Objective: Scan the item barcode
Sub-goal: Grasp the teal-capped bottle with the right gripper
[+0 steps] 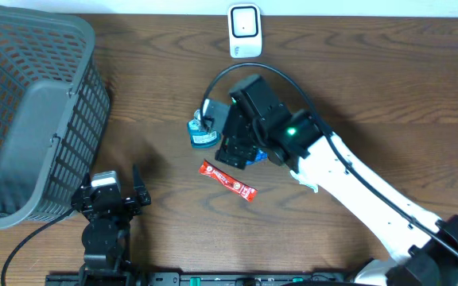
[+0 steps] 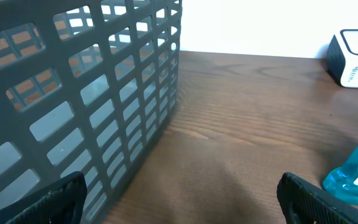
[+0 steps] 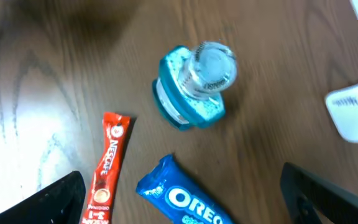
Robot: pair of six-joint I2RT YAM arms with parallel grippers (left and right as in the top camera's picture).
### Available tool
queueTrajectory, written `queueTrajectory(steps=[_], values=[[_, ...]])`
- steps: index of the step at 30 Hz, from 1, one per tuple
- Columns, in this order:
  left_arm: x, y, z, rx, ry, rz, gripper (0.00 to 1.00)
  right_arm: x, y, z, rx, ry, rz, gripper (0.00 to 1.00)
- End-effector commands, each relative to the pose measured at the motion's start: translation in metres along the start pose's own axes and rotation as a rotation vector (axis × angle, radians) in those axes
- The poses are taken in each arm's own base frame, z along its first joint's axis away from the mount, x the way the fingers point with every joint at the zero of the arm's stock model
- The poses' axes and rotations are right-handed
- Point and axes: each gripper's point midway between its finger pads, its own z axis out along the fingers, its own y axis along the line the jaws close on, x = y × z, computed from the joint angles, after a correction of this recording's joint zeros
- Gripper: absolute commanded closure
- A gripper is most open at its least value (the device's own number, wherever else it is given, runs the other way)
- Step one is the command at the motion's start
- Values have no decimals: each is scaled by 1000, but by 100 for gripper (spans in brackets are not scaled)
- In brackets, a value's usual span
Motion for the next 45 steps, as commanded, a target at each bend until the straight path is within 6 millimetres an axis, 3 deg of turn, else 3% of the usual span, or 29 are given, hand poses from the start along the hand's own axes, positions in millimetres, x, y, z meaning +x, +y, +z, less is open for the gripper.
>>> queueTrajectory(steps=[1, 17, 34, 45], values=[[12, 3, 3, -21, 26, 23, 2, -18, -2, 4, -39, -29, -119, 2], [12, 3, 3, -21, 26, 23, 2, -9, 18, 41, -203, 46, -411, 1], [12, 3, 3, -21, 26, 23, 2, -31, 0, 68, -120, -36, -438, 1], [12, 3, 3, -21, 26, 23, 2, -22, -7, 113, -105, -12, -437, 1]])
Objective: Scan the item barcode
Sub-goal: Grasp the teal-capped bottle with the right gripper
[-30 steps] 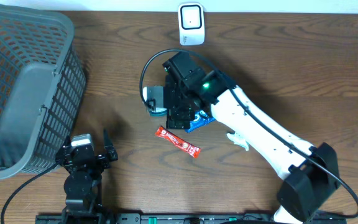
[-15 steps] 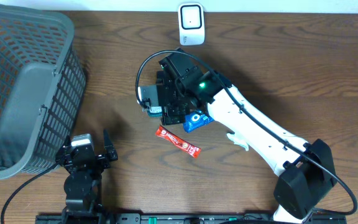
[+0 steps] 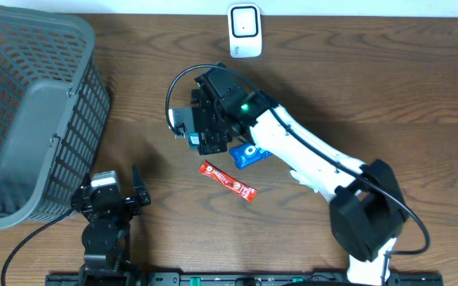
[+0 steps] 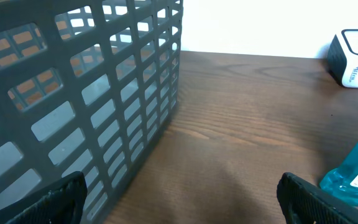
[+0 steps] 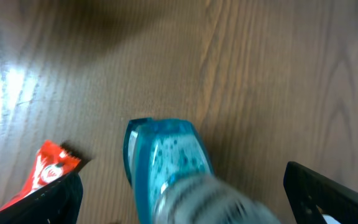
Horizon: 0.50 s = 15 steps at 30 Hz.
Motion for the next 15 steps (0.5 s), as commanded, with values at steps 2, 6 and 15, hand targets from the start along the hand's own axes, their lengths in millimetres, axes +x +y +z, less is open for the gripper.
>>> queueTrajectory(steps=[2, 6, 15], values=[[13, 3, 3, -18, 26, 23, 2, 5, 1, 15, -13, 19, -5, 5], [13, 3, 3, -18, 26, 23, 2, 7, 2, 17, -15, 29, -3, 20], [13, 3, 3, -17, 26, 23, 2, 4, -1, 15, -7, 24, 38, 52]])
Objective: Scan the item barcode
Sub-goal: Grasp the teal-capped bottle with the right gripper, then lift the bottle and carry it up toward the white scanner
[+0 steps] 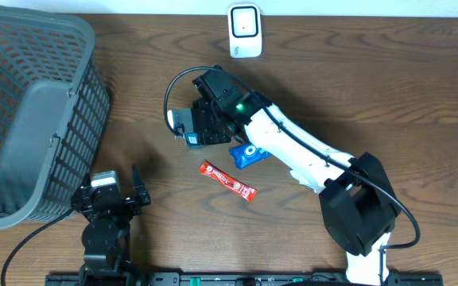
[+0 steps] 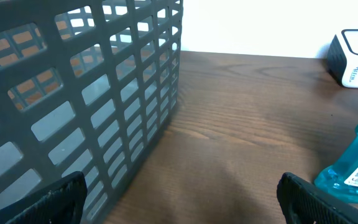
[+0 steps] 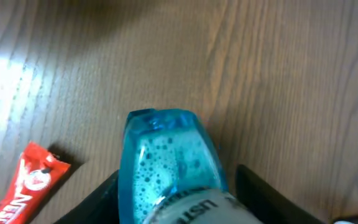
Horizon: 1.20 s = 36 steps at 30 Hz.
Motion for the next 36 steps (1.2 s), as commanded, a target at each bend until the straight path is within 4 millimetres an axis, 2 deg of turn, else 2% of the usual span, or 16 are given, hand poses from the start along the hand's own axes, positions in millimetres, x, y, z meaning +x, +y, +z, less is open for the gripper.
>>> queueTrajectory(steps=[1, 8, 11, 21, 23, 24, 29, 36], values=[[13, 3, 3, -17, 26, 23, 2, -5, -2, -3, -1, -1, 34, 57], [13, 3, 3, -18, 26, 23, 3, -16, -12, -17, 8, -7, 54, 70], [13, 3, 3, -18, 26, 23, 2, -24, -18, -31, 6, -14, 104, 75], [13, 3, 3, -17, 26, 23, 2, -44, -22, -68, -18, -37, 255, 76], [13, 3, 3, -17, 26, 23, 2, -49, -27, -80, -5, -47, 291, 75], [13, 3, 3, -18, 26, 23, 2, -54, -30, -94, 6, -58, 309, 74], [13, 3, 3, -18, 26, 23, 2, -68, -34, -136, 37, -91, 362, 72], [13, 3, 3, -18, 26, 23, 2, -79, -31, -189, 79, -145, 443, 71]])
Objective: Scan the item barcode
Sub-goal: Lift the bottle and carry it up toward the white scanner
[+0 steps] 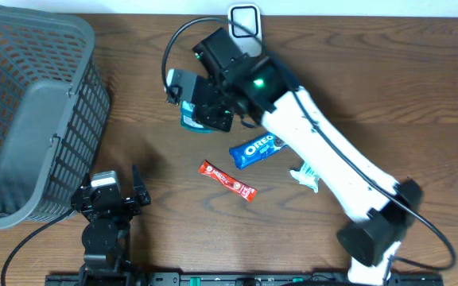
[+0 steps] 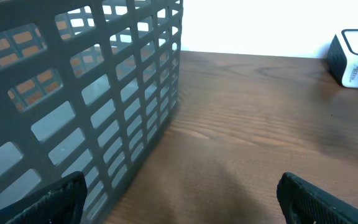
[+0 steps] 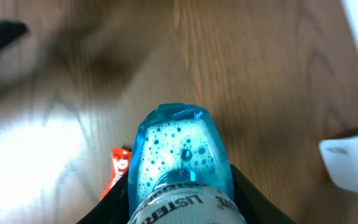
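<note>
A blue mouthwash bottle (image 1: pixel 189 114) hangs above the table with my right gripper (image 1: pixel 203 110) shut on it. In the right wrist view the bottle (image 3: pixel 179 149) fills the middle, held at its labelled end between the dark fingers (image 3: pixel 244 196). The white barcode scanner (image 1: pixel 244 30) stands at the table's far edge, just beyond the bottle; one corner of the scanner (image 3: pixel 352 163) shows at the right. My left gripper (image 1: pixel 110 197) rests open near the front left, nothing between its fingers (image 2: pixel 58 198). The scanner (image 2: pixel 353 67) sits far right in that view.
A grey mesh basket (image 1: pixel 22 103) fills the left side and looms close to the left gripper (image 2: pixel 79 93). A blue Oreo pack (image 1: pixel 257 149) and a red coffee stick (image 1: pixel 229 180) lie mid-table under the right arm. A small white scrap (image 1: pixel 304 176) lies beside them.
The right gripper, shut on the bottle, has gone up and toward the scanner. The bottle is off the table and has left the left wrist view. The left arm has not moved.
The right gripper was open above the upright bottle, the Oreo pack and the red stick. Then it was low over the bottle with fingers still apart, then shut on it on the table. Now the bottle is held in the air near the scanner.
</note>
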Robot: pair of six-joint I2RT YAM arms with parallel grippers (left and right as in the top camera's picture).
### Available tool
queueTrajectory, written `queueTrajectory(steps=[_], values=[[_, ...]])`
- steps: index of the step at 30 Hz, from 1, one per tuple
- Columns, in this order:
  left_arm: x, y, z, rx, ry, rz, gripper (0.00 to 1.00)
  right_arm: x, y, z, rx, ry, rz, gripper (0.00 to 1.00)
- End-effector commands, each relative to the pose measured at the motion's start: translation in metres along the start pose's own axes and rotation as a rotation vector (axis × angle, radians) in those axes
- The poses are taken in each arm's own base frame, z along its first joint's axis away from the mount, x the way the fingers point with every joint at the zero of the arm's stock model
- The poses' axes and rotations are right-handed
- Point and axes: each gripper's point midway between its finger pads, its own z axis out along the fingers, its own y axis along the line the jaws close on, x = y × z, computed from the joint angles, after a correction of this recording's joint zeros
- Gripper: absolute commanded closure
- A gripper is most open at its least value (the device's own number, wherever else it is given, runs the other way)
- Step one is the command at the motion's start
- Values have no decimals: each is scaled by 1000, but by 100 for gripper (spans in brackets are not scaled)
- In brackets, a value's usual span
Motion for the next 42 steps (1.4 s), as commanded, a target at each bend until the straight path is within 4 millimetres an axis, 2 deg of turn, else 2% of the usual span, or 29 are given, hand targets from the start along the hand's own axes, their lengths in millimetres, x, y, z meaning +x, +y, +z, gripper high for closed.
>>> queueTrajectory(steps=[1, 6, 7, 11, 17, 24, 30, 33, 36, 38, 42], values=[[13, 3, 3, -17, 26, 23, 2, -31, 3, -63, 49, -143, 55, 71], [13, 3, 3, -17, 26, 23, 2, -33, 3, -96, 78, -192, 136, 72], [13, 3, 3, -17, 26, 23, 2, -30, -4, -108, 92, -212, 224, 73], [13, 3, 3, -17, 26, 23, 2, -20, -22, -123, 97, -246, 409, 77], [13, 3, 3, -17, 26, 23, 2, -1, -29, -139, -101, -304, 556, 72], [13, 3, 3, -17, 26, 23, 2, 25, -27, -161, -291, -335, 704, 73], [13, 3, 3, -17, 26, 23, 2, 49, -23, -164, -324, -272, 810, 73], [13, 3, 3, -17, 26, 23, 2, 52, -19, -164, -335, -253, 829, 73], [13, 3, 3, -17, 26, 23, 2, 53, -21, -164, -322, -255, 799, 69], [13, 3, 3, -17, 26, 23, 2, 57, -28, -160, -252, -246, 694, 68], [13, 3, 3, -17, 26, 23, 2, 66, -51, -150, -80, -191, 640, 69]])
